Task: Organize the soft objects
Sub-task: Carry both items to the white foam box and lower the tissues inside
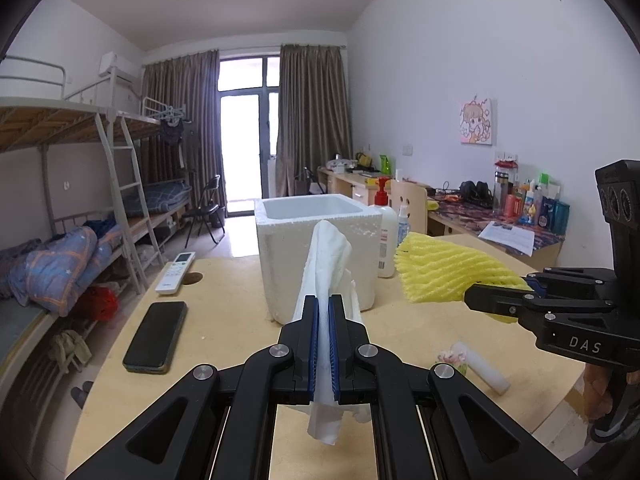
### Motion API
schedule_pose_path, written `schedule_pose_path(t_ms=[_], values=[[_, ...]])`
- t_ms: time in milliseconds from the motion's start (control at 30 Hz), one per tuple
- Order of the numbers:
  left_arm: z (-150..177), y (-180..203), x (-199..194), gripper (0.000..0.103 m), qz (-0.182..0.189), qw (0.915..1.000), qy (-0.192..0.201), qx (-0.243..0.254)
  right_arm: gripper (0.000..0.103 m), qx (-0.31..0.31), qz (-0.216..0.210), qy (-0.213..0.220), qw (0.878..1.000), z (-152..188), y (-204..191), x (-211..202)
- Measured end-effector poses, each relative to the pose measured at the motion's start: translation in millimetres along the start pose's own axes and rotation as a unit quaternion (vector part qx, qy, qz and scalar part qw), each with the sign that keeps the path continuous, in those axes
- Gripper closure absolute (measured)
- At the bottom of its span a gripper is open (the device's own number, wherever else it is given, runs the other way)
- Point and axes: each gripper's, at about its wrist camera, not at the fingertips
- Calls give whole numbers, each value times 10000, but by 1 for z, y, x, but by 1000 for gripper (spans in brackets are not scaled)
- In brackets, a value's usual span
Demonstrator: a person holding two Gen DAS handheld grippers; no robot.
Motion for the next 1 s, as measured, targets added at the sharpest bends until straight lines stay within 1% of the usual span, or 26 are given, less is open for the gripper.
schedule_pose_path(t_ms=[233, 600, 1000], values=[[-15, -5, 14, 98, -7, 10000, -73, -48, 80, -11, -17, 16, 10000, -17, 5, 4], [-42, -6, 30, 98, 73, 9999, -18, 70, 80, -28, 85, -7, 10000, -44, 16, 12], [-69, -8, 49, 98, 144, 9999, -28, 52, 80, -201, 121, 65, 9997, -73, 25, 20]])
Point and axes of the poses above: each gripper's, at about its wrist camera, not at the fingertips, and x roughly the way its jaws point, y to its right, z to its underside, and after that the axes turned 5 degrees about -z, right-handed
